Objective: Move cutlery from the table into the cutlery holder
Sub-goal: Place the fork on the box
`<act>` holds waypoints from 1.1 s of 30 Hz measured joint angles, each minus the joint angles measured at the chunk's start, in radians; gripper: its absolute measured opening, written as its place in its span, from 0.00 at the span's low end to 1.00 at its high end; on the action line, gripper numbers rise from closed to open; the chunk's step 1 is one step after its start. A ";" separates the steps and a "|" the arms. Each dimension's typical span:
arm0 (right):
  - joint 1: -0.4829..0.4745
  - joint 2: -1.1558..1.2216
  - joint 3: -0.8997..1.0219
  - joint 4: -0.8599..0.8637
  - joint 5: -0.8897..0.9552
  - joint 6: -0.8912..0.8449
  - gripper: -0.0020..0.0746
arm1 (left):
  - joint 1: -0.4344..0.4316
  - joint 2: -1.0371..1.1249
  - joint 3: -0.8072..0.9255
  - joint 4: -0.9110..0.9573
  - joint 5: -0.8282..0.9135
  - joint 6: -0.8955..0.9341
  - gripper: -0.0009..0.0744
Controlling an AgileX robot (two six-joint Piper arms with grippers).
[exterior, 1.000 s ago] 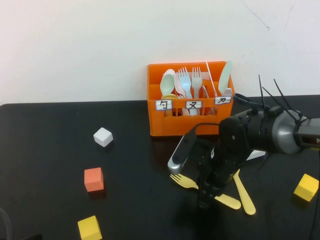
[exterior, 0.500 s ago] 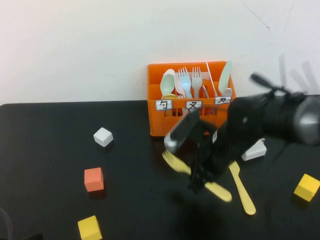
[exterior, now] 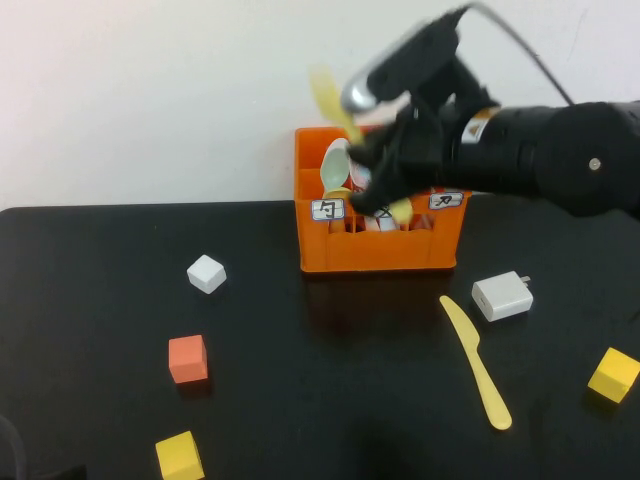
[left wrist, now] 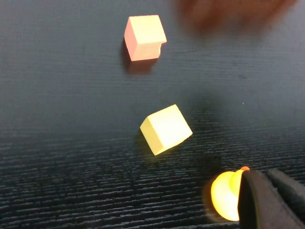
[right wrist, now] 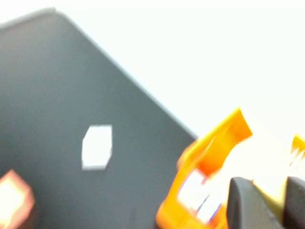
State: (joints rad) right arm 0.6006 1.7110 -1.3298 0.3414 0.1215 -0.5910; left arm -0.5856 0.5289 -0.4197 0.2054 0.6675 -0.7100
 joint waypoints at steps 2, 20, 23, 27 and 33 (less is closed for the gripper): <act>0.000 0.008 0.000 0.033 -0.122 0.000 0.21 | 0.000 0.000 0.000 0.000 0.000 0.000 0.01; 0.000 0.286 0.000 0.119 -0.801 0.000 0.20 | 0.000 0.000 0.000 0.000 0.000 0.000 0.01; 0.000 0.300 0.000 0.121 -0.809 0.000 0.20 | 0.000 0.000 0.000 0.000 0.000 0.001 0.01; 0.000 0.316 0.000 0.121 -0.804 0.000 0.20 | 0.000 0.000 0.000 0.000 0.000 0.002 0.01; 0.000 0.332 0.000 0.119 -0.801 0.000 0.20 | 0.000 0.000 0.000 0.000 0.000 0.002 0.01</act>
State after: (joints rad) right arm 0.6006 2.0428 -1.3298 0.4602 -0.6791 -0.5910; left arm -0.5856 0.5289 -0.4197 0.2054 0.6675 -0.7077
